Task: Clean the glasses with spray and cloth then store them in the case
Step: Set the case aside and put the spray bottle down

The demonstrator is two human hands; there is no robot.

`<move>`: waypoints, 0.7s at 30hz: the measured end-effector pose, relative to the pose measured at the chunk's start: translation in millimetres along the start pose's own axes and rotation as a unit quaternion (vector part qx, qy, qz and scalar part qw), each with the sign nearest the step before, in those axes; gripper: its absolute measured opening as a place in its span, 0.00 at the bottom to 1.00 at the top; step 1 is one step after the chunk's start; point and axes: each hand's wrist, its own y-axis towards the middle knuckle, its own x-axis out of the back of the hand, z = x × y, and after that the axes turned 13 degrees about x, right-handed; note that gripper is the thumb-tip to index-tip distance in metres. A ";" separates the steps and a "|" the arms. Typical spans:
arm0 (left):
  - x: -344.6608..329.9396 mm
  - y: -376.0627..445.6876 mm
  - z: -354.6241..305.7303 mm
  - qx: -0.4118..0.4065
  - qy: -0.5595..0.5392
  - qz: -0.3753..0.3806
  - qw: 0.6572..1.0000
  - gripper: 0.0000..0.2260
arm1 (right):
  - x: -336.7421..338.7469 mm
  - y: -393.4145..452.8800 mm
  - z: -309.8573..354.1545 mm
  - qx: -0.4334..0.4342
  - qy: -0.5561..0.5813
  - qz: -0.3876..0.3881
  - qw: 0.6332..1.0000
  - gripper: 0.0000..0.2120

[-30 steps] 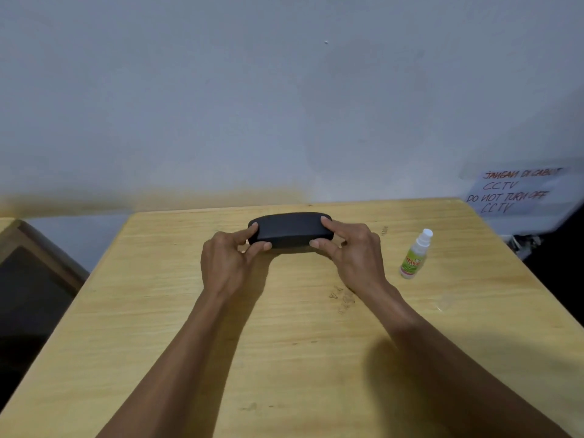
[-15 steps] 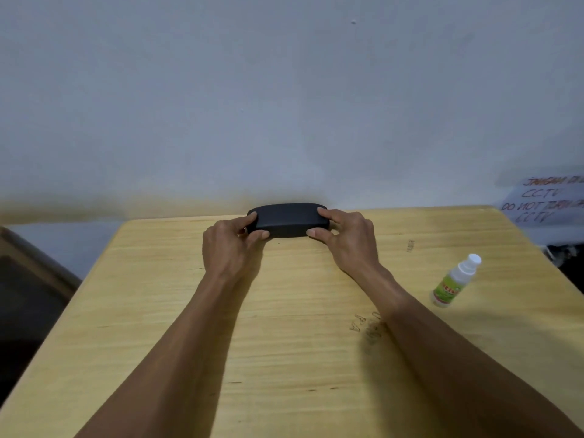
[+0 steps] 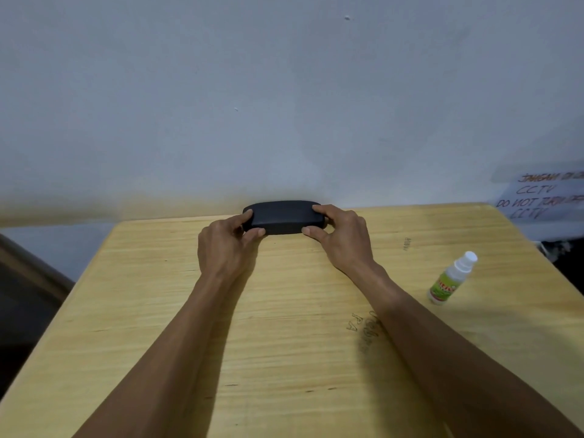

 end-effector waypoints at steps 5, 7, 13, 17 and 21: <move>3.4 -4.2 -0.3 -0.008 0.010 0.011 1.000 0.24 | 2.1 -3.9 4.6 -0.001 -0.004 0.007 1.000 0.29; 6.6 -11.5 -1.4 -0.005 -0.003 0.013 1.000 0.26 | 5.2 -10.9 7.8 -0.002 0.006 0.000 1.000 0.31; 23.9 -53.5 1.0 -0.004 -0.043 0.003 0.999 0.26 | 36.8 -56.5 40.3 -0.007 0.062 -0.022 0.998 0.27; 33.2 -100.9 -7.9 -0.007 -0.071 0.034 0.997 0.22 | 77.9 -111.6 64.6 0.005 0.113 -0.039 0.993 0.22; 26.6 -148.8 -21.5 -0.009 -0.081 0.076 0.994 0.18 | 128.0 -174.4 47.1 -0.004 0.121 -0.107 0.987 0.14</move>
